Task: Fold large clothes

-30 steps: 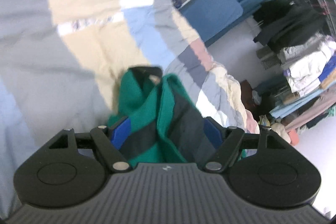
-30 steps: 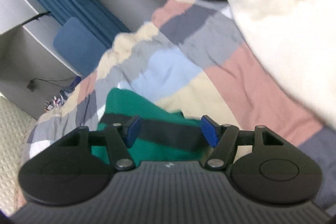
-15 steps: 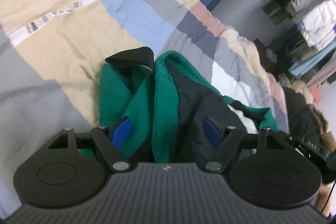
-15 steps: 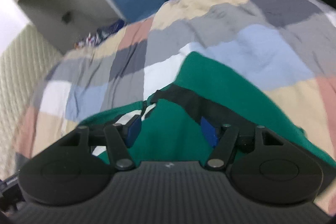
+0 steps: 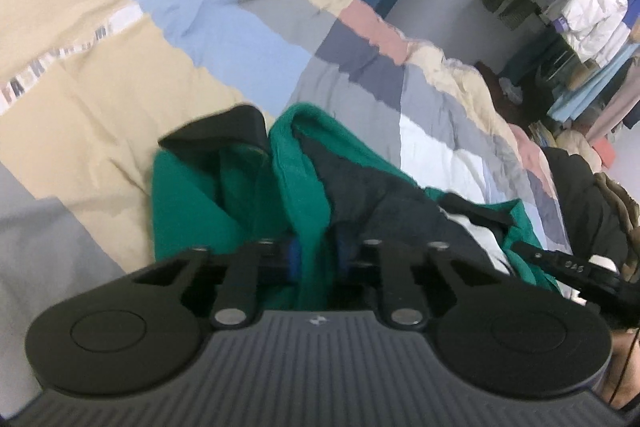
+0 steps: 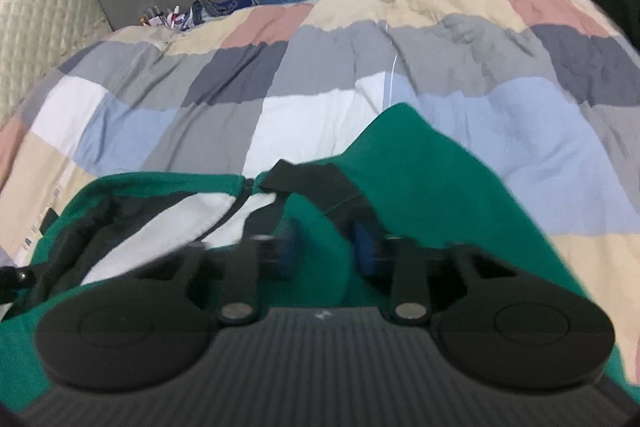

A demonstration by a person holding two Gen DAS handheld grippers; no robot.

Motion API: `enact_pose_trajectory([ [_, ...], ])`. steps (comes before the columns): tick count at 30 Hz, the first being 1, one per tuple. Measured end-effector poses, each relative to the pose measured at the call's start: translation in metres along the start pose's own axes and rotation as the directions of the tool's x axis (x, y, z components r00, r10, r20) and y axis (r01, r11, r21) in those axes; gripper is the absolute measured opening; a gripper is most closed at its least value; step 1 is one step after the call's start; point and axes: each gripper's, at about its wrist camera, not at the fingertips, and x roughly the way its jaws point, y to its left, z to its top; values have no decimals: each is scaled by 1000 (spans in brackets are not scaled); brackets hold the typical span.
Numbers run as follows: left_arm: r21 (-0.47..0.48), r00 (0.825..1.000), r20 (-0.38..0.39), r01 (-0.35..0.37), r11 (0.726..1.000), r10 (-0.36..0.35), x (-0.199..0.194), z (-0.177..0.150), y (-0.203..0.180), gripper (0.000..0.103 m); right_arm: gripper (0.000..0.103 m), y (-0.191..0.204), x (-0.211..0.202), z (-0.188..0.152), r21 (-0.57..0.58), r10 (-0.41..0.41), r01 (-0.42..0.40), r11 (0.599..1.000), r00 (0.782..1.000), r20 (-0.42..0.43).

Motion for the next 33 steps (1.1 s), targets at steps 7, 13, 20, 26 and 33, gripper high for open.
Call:
enact_pose_trajectory([
  [7,-19,979,140,154,988,-150,-47,9,-3,6,11,-26,-64,22,73,82,-99,992,976,203],
  [13,-63,950,227,233,970,-213,-78,27,-9,6,11,-56,-119,46,97,84,-131,987,919,386],
  [20,-126,975,220,73,989,-44,-52,63,-11,6,10,-90,-93,89,207,40,-140,968,905,424],
  [26,-169,990,141,35,985,-12,1,65,6,8,11,-108,-10,110,290,-69,-26,957,948,312],
  [33,-198,990,126,90,976,-65,20,61,23,64,11,-111,76,96,229,-199,158,961,965,169],
])
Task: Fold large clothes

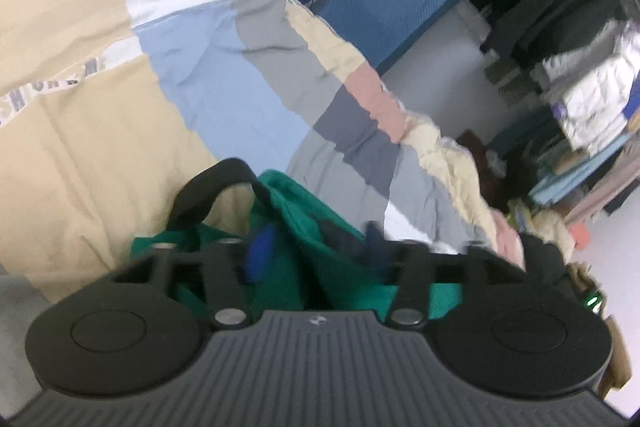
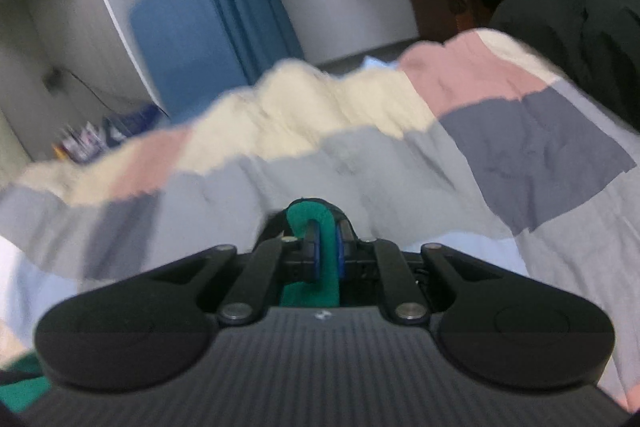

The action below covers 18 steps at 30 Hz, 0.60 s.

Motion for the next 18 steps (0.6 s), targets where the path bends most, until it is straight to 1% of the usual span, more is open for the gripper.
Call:
enact_pose_trajectory([
  [2,-8,999,-15,40,999,-40,-3,-1,4,64,11,-11,9,-6,44,6,-5,999,1000,-17],
  [3,5,998,-31,50,999,-50,-3,-3,3,64,11,-16,13,-8,71,7,-5,997,1000,-26],
  [5,58,999,-45,9,998,-6,-6,-8,-1,64,11,-25,16,-9,125,26,-23,992,999,-24],
  [6,84,999,-50,-4,996,8,-7,-10,-2,65,11,-30,14,-7,153,42,-40,987,999,-9],
  [7,98,998,-58,3,995,3,-7,-12,-2,65,11,-32,12,-6,166,52,-52,985,999,2],
  [9,121,996,-92,27,992,-16,-6,-15,-3,64,11,-35,6,-4,180,62,-65,981,998,19],
  [11,172,992,-122,-1,985,22,-4,-18,-7,65,11,-34,-1,-2,175,65,-69,982,997,32],
  [12,183,990,-136,-8,983,34,-4,-19,-7,65,11,-34,-3,0,170,63,-68,983,997,36],
  [15,159,984,-175,49,986,-20,-12,-22,-3,65,11,-32,-11,5,165,58,-65,984,997,46],
  [18,187,987,-162,46,981,-15,-31,-27,-5,65,11,-30,-17,13,146,47,-53,988,998,44],
])
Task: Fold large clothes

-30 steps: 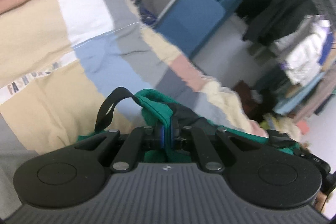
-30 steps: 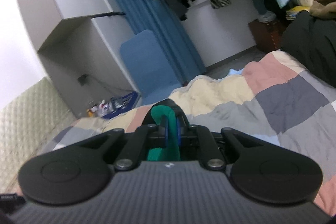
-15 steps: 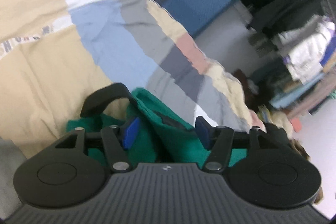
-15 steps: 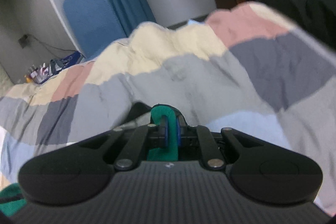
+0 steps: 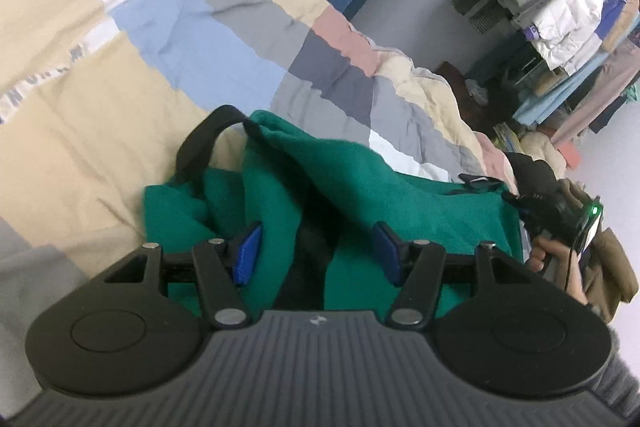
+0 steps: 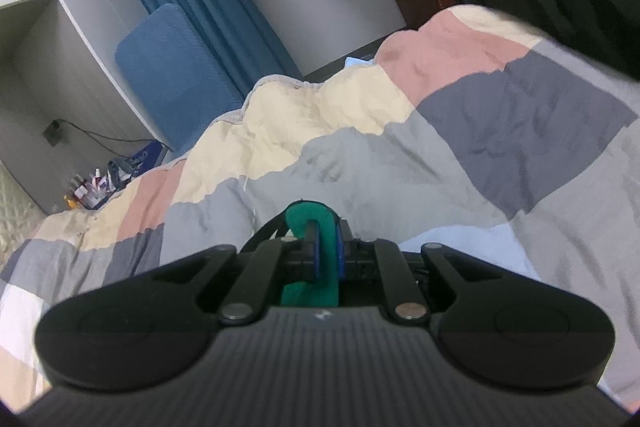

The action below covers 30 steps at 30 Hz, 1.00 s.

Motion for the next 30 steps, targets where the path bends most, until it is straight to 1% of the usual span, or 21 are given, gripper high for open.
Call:
enact_pose_trajectory([
  [2,37,1000,-3,2,999,-1,-8,-4,-4,65,11,2,-3,5,-10,-2,2,1000,1000,2],
  [4,62,1000,6,-29,998,29,-6,-6,-9,65,11,4,-3,7,-23,-12,12,1000,1000,-8],
  [7,44,998,2,-70,997,70,12,-3,-9,63,11,11,-3,10,-42,-14,14,999,1000,-20],
  [8,42,997,-10,-76,996,77,21,-1,-9,60,11,15,-5,11,-51,-6,5,999,1000,-15],
  [9,50,996,-24,-86,995,87,30,-1,-9,55,11,17,-8,13,-56,6,-7,998,1000,-9],
  [11,68,992,-35,-117,991,120,42,-1,-9,19,11,24,-16,18,-66,39,-38,997,999,8],
  [13,32,993,-10,-119,992,119,40,0,-5,8,11,30,-24,23,-89,57,-54,995,998,31],
  [16,-73,988,96,-110,991,117,11,0,8,7,11,35,-39,31,-120,93,-81,990,990,104],
  [18,-144,983,148,-84,986,105,-11,-2,22,7,11,34,-45,34,-117,110,-93,989,983,150],
  [20,-181,978,182,-73,981,106,-24,-3,32,7,11,31,-41,34,-107,70,-54,993,985,159],
  [21,-191,976,187,-74,979,110,-25,-3,34,7,11,29,-34,33,-96,44,-29,995,987,153],
  [22,-191,974,189,-91,977,128,-25,-4,35,7,10,28,-28,31,-86,25,-12,996,988,150],
  [23,-182,970,188,-117,976,151,-24,-5,34,7,4,27,-23,28,-82,-6,19,996,987,160],
  [24,-174,969,177,-139,975,170,-21,-6,33,7,2,26,-16,26,-85,-46,61,994,985,168],
  [25,-175,971,157,-152,973,180,-16,-7,34,7,2,22,-7,25,-76,-69,81,994,986,152],
  [27,-185,970,119,-186,965,210,-3,-7,39,7,3,11,15,21,-27,-89,91,996,994,59],
  [28,-184,970,105,-199,963,221,3,-6,41,7,3,8,22,17,-16,-93,93,995,995,32],
  [30,-168,967,77,-228,959,243,12,-7,41,8,3,3,33,6,-32,-70,70,997,998,5],
])
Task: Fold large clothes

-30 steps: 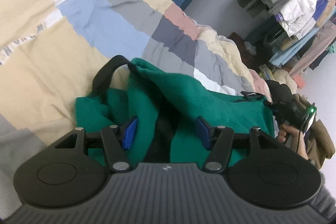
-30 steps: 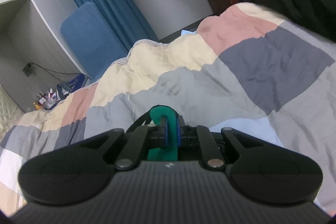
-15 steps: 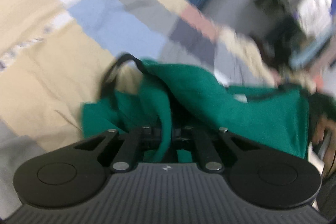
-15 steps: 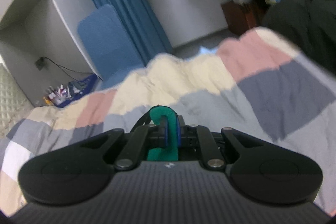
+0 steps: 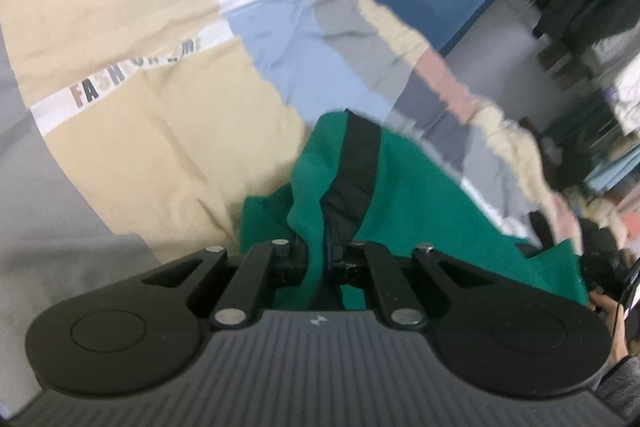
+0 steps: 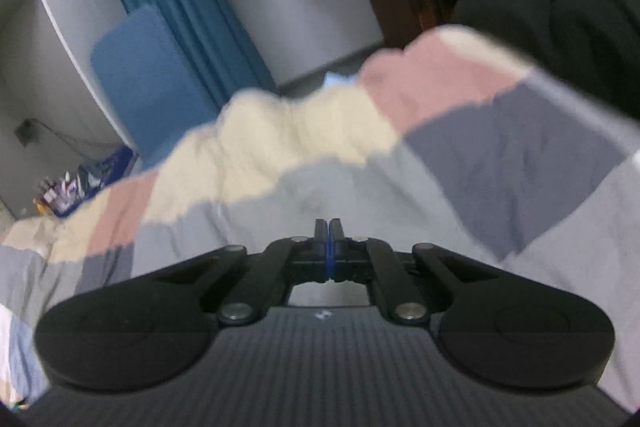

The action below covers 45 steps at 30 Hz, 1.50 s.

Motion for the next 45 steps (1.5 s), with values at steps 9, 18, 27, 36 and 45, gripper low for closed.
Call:
enact_pose_trajectory([
  [9,73,998,-32,-45,996,47,16,-7,-8,16,5,-4,12,-21,-30,22,-24,999,998,-62],
  [18,201,995,88,-60,978,43,-35,-18,-40,56,7,5,-80,-8,-73,143,-145,987,989,-29],
  [27,277,988,148,4,961,-47,-96,-52,-70,57,7,17,-178,-41,-128,241,-245,961,970,-42],
  [36,317,992,69,82,945,-109,-116,-106,-91,63,7,25,-237,-108,-91,335,-353,931,927,-171],
  [45,195,980,-89,192,962,-178,-94,-122,-86,71,56,12,-242,-148,111,434,-421,900,846,-309],
])
